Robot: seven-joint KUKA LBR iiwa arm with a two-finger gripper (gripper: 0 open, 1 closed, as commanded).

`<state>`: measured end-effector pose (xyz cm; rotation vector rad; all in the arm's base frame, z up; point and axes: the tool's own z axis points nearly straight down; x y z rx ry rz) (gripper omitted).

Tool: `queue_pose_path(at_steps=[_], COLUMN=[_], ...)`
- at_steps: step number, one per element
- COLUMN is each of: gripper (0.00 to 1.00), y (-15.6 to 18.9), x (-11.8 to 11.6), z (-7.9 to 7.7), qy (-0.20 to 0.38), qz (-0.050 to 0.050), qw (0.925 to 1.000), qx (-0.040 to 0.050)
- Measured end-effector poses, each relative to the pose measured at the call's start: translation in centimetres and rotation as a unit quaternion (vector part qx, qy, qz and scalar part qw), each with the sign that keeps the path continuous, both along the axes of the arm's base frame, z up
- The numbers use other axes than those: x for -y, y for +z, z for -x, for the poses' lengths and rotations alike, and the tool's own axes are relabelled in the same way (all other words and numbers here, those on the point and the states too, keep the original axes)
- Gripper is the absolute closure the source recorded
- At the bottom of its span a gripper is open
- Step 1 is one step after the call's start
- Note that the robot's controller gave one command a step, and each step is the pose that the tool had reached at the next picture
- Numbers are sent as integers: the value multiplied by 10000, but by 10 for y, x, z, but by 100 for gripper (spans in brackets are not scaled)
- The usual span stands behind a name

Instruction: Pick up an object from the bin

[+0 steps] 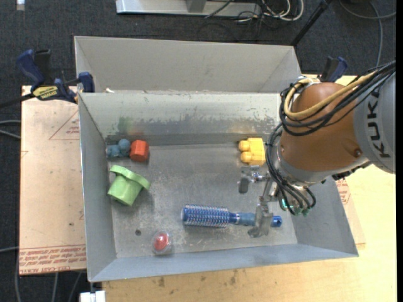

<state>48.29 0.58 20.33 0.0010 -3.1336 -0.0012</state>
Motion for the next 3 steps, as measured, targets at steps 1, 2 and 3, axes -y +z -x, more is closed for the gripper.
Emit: queue_pose_path(at_steps=[1, 2, 3], gripper=[0, 100, 100], y=[-129, -125, 29], x=[6, 6, 10], z=[-32, -32, -28], qy=[-147, -150, 35], qz=[-3, -3, 3], qw=[9999, 9999, 10000], qx=[10, 31, 84])
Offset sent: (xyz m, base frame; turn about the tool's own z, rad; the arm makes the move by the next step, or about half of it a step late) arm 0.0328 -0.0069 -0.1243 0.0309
